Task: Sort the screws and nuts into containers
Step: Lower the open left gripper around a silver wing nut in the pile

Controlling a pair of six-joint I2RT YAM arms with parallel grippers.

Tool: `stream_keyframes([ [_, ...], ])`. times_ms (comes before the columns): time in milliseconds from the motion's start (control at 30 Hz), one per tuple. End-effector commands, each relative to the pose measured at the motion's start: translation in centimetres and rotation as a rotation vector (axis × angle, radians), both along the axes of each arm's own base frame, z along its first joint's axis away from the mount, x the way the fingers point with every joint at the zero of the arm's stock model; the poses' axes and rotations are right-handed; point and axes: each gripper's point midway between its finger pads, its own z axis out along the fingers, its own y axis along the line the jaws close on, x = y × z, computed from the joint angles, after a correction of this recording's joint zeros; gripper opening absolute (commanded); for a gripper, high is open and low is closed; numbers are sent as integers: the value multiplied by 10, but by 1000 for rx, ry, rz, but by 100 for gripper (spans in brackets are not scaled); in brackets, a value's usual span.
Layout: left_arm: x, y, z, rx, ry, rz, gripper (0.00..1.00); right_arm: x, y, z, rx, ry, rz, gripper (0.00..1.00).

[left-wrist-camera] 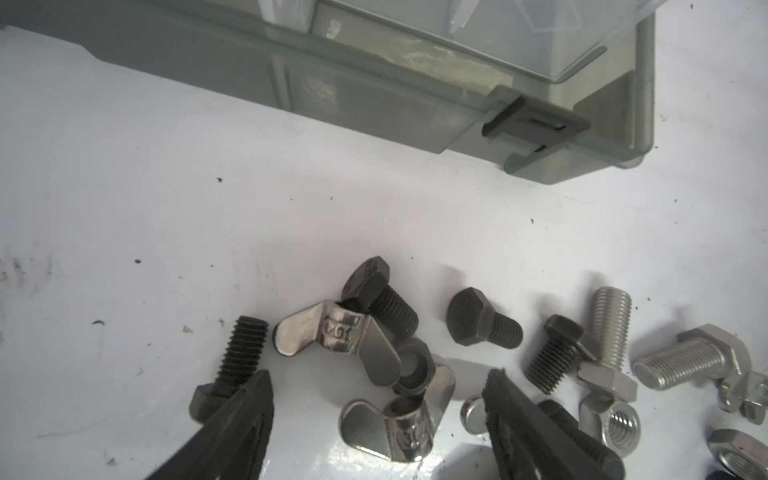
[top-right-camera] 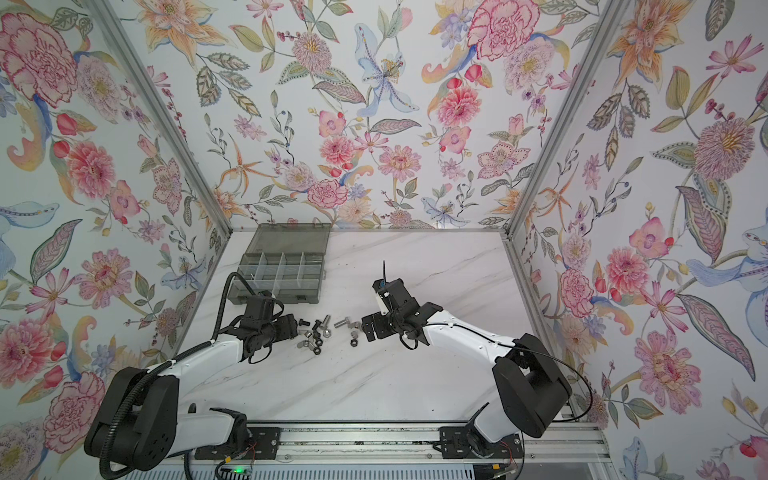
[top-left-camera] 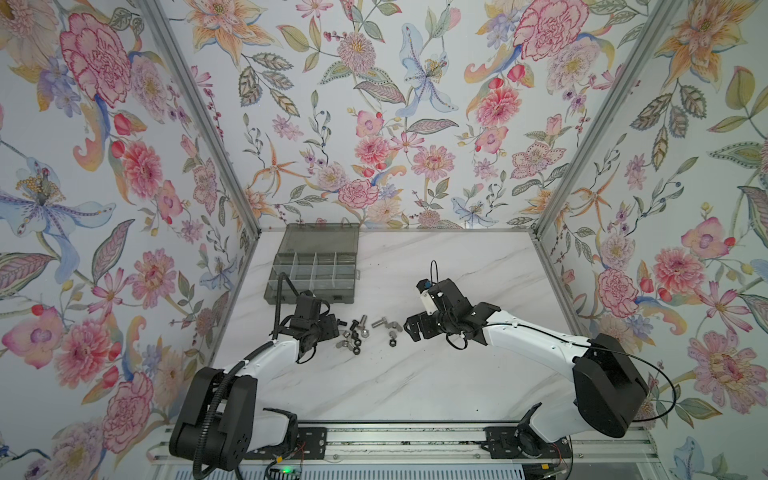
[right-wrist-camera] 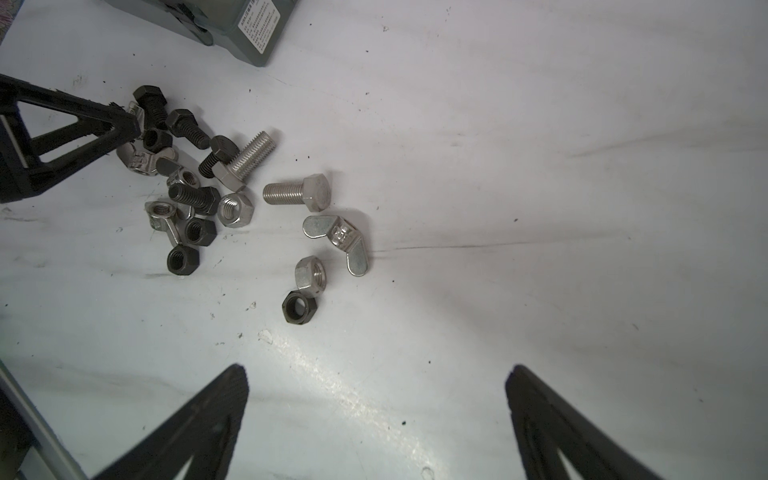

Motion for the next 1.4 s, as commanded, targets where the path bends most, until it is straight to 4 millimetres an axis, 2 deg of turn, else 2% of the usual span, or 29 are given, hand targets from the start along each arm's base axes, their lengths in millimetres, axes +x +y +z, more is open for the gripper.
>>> stream_keyframes([
  [0, 5, 8, 6, 3, -31, 38, 82, -2, 3, -5, -7, 11, 7, 99],
  [233, 33, 14, 19, 21, -74, 21, 82, -3, 4, -9, -15, 20, 11, 99],
  [367, 49, 8, 21, 17, -96, -14, 82, -4, 4, -10, -18, 21, 10, 99],
  [500, 59, 0, 15, 1, -117, -54, 82, -3, 3, -11, -22, 21, 8, 99],
  [700, 62, -8, -2, -28, -101, -82, 81, -2, 4, -14, -29, 25, 8, 99],
  [800, 63, -11, -4, -38, -102, -98, 81, -1, 5, -15, -30, 27, 9, 99],
  [833, 61, -11, -16, -35, -68, -99, 80, -1, 5, -15, -32, 28, 8, 99],
  [1100, 36, -10, -34, -37, -2, -108, 80, 0, 6, -16, -34, 29, 7, 99],
  [1367, 10, -18, -23, -77, -27, -108, 79, 0, 8, -17, -31, 35, 14, 99],
])
